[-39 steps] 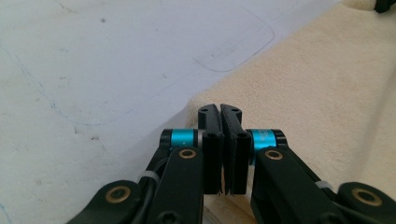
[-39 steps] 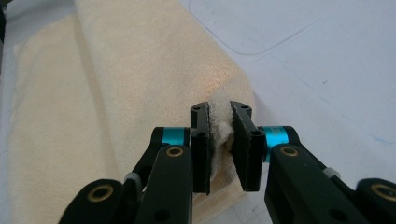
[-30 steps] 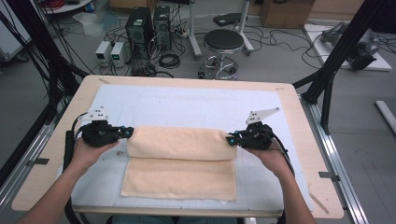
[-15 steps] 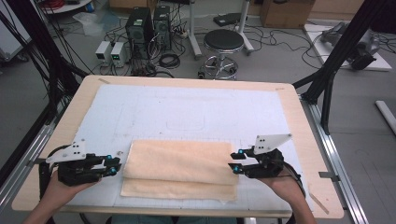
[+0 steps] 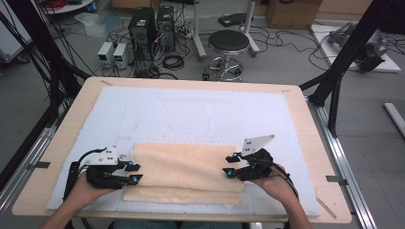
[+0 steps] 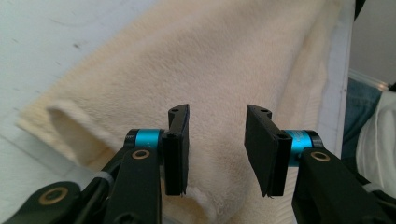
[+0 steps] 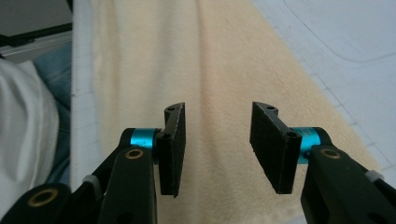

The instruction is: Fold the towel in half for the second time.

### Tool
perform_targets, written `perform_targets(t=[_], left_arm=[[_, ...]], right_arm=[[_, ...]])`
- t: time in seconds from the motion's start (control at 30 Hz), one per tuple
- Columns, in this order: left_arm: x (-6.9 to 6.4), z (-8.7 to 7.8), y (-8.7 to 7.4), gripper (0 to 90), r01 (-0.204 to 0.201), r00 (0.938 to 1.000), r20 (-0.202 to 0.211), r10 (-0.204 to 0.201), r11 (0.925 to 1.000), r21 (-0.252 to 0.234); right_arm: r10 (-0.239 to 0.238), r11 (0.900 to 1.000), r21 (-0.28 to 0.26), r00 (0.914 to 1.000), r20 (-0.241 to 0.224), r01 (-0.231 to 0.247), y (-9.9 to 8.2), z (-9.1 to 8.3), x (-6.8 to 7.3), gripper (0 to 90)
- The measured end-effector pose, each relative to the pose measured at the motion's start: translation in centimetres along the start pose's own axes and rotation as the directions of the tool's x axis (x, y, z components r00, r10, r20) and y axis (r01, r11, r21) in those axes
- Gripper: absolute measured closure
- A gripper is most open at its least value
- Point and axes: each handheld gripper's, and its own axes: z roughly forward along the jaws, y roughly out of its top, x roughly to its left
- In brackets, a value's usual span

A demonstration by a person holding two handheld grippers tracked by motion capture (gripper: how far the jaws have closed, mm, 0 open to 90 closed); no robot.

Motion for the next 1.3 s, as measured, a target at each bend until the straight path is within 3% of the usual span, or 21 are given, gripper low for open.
perform_targets(t=[0.13, 0.2, 0.3, 0.4, 0.47, 0.57, 0.67, 0.8, 0.87, 0.93, 1.03, 1.1, 1.17, 1.23, 1.3], left_arm=[[-0.5, 1.4, -0.4, 70.7, -0.029, 0.9994, 0.023, 0.027, 0.9965, 0.078], [-0.7, 1.3, -0.4, 80.7, -0.048, 0.9988, 0.011, 0.048, 0.9957, 0.078], [-1.2, 0.1, -0.3, 85.5, -0.040, 0.9987, 0.033, 0.038, 0.9981, 0.048], [-2.6, -2.2, -0.4, 85.3, -0.072, 0.9961, 0.053, 0.071, 0.9974, 0.011], [-3.2, -3.5, -0.5, 86.0, -0.068, 0.9946, 0.078, 0.069, 0.9976, -0.017], [-3.0, -4.4, -0.4, 76.2, -0.053, 0.9962, 0.067, 0.055, 0.9980, -0.035], [-2.2, -3.9, 0.0, 68.1, -0.036, 0.9989, 0.028, 0.037, 0.9985, -0.042], [-0.3, -2.5, 0.7, 61.0, -0.007, 0.9980, -0.063, 0.004, 0.9982, -0.060], [0.9, -1.8, 1.1, 57.1, 0.025, 0.9929, -0.114, -0.033, 0.9970, -0.073], [2.3, -1.1, 1.5, 55.9, 0.051, 0.9822, -0.176, -0.065, 0.9951, -0.085], [4.0, 0.0, 1.8, 47.7, 0.066, 0.9524, -0.292, -0.087, 0.9945, -0.082], [5.3, 0.7, 1.6, 45.9, 0.099, 0.9378, -0.327, -0.117, 0.9926, -0.070], [6.5, 1.4, 1.2, 42.8, 0.154, 0.9274, -0.337, -0.163, 0.9866, -0.054], [7.5, 1.9, 0.9, 42.4, 0.186, 0.9283, -0.322, -0.186, 0.9821, -0.033], [8.1, 2.3, 0.8, 42.1, 0.214, 0.9366, -0.278, -0.213, 0.9765, -0.031]], right_arm=[[0.030, 0.9994, 0.021, 0.9995, -0.010, -0.029, -0.5, 1.0, -0.6, 53.9], [0.041, 0.9988, 0.027, 0.9990, -0.014, -0.041, -0.7, 1.4, -0.7, 53.5], [0.040, 0.9988, 0.030, 0.9991, -0.014, -0.040, -0.9, 1.5, -0.6, 53.2], [0.018, 0.9997, 0.015, 0.9998, -0.002, -0.018, -0.8, 1.1, -0.2, 53.0], [0.018, 0.9998, 0.000, 0.9998, 0.011, -0.018, -0.8, 0.7, -0.2, 52.6], [0.030, 0.9996, 0.000, 0.9983, 0.050, -0.030, -0.8, 0.4, -0.7, 51.2], [0.039, 0.9992, -0.002, 0.9959, 0.082, -0.039, -0.6, 0.1, -1.4, 50.7], [0.059, 0.9982, 0.004, 0.9888, 0.137, -0.060, -0.4, 0.0, -2.5, 48.8], [0.056, 0.9981, 0.016, 0.9842, 0.168, -0.060, -0.4, 0.2, -3.2, 48.3], [0.062, 0.9978, 0.012, 0.9815, 0.181, -0.065, -0.5, 0.4, -3.9, 48.0], [0.082, 0.9956, 0.028, 0.9771, 0.196, -0.089, -0.8, 1.0, -4.9, 46.5], [0.091, 0.9943, 0.038, 0.9760, 0.198, -0.100, -1.0, 1.4, -5.5, 45.3], [0.099, 0.9929, 0.046, 0.9745, 0.202, -0.110, -1.3, 1.7, -6.0, 44.0], [0.119, 0.9898, 0.054, 0.9736, 0.195, -0.132, -1.6, 2.0, -6.5, 42.6], [0.139, 0.9870, 0.057, 0.9751, 0.173, -0.150, -1.8, 2.2, -6.8, 42.7]])
